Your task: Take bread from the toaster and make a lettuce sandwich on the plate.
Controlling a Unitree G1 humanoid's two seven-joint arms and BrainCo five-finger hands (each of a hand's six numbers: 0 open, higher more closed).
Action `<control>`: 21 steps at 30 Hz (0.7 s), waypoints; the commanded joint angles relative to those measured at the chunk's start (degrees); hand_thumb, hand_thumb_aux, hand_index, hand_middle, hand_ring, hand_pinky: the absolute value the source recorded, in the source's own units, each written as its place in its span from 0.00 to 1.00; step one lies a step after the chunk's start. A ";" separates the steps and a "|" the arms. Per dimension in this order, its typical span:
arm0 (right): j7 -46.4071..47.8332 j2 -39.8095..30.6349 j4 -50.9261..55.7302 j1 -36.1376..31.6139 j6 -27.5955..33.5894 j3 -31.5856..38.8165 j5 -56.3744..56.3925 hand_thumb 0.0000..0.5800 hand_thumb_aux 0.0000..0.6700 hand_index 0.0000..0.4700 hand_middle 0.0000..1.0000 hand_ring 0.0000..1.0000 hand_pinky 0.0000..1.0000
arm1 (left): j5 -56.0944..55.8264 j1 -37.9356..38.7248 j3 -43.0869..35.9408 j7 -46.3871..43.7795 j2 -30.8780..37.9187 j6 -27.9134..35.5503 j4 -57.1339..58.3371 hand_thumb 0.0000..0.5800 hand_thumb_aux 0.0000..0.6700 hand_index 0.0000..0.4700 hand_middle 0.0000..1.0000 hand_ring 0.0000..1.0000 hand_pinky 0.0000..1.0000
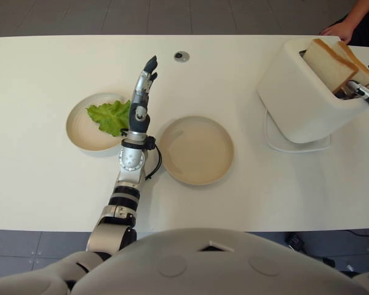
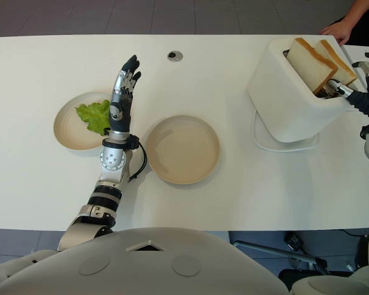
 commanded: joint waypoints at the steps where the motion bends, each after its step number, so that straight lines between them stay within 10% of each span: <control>1: 1.19 -0.30 -2.21 1.80 -2.01 0.95 0.94 1.00 1.00 1.00 1.00 1.00 1.00 | 0.12 0.64 -0.61 -0.04 -0.25 0.75 -1.09 0.00 0.00 0.00 0.00 0.00 0.00; 13: -12.41 4.48 -22.19 4.24 0.22 -6.92 -1.83 1.00 1.00 1.00 1.00 1.00 1.00 | 0.03 0.97 0.04 0.52 0.29 0.69 -1.01 0.00 0.00 0.00 0.00 0.00 0.00; 21: -15.02 4.75 -13.50 0.86 -1.37 -3.69 -3.20 1.00 1.00 1.00 1.00 1.00 1.00 | 0.12 0.84 0.31 1.04 0.40 0.44 -0.63 0.00 0.00 0.00 0.00 0.00 0.00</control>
